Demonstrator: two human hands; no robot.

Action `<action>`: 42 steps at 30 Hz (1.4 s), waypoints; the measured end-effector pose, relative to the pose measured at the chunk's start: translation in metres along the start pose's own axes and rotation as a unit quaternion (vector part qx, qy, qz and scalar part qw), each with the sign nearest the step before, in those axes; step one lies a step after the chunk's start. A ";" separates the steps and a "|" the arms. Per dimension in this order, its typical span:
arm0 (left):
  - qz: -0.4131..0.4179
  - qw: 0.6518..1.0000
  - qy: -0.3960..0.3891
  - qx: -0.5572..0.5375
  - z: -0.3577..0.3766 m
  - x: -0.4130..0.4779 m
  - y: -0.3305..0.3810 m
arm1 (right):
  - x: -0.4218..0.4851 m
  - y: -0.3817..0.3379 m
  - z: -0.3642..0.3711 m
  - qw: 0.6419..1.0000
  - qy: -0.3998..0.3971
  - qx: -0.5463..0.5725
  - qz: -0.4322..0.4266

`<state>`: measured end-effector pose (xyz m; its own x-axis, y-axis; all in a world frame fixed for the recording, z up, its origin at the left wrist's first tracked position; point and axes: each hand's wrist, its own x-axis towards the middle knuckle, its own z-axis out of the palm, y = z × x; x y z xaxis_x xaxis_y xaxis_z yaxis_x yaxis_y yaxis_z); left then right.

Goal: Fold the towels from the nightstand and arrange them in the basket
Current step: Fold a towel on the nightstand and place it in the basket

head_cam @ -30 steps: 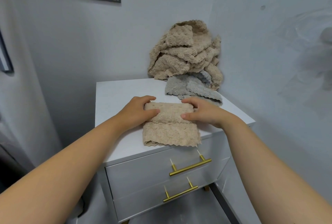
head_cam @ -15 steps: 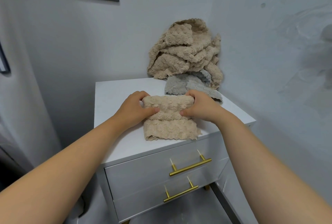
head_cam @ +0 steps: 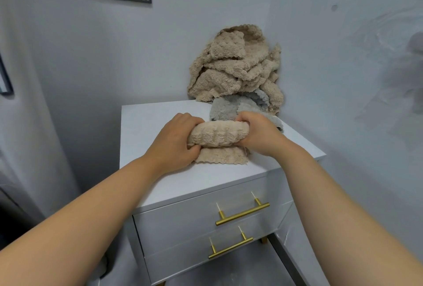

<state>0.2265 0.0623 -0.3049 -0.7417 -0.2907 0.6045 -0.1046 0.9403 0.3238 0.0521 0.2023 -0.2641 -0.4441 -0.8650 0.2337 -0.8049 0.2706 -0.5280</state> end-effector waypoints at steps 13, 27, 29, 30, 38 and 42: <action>-0.182 0.972 -0.071 -0.134 -0.012 0.012 0.027 | -0.004 -0.018 -0.031 0.990 -0.137 -0.015 0.041; -0.143 0.949 -0.281 -0.005 -0.005 0.015 0.011 | -0.003 -0.012 -0.016 0.963 -0.251 -0.093 0.035; -0.145 0.954 -0.264 -0.017 -0.005 0.018 0.016 | -0.002 -0.011 -0.014 0.967 -0.239 -0.078 0.042; -0.148 0.956 -0.252 -0.022 -0.005 0.019 0.018 | -0.001 -0.010 -0.013 0.969 -0.233 -0.068 0.049; -0.260 0.953 -0.051 -0.150 0.010 0.018 0.032 | 0.002 0.009 -0.006 0.965 -0.106 0.198 0.137; -0.326 0.887 -0.018 -0.327 0.014 0.022 0.033 | 0.001 0.019 -0.005 0.874 -0.026 0.445 0.193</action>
<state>0.1976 0.0897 -0.2908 -0.6863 -0.7183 0.1142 -0.1205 0.2671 0.9561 0.0341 0.2093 -0.2697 -0.5786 -0.8056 -0.1275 0.0363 0.1307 -0.9908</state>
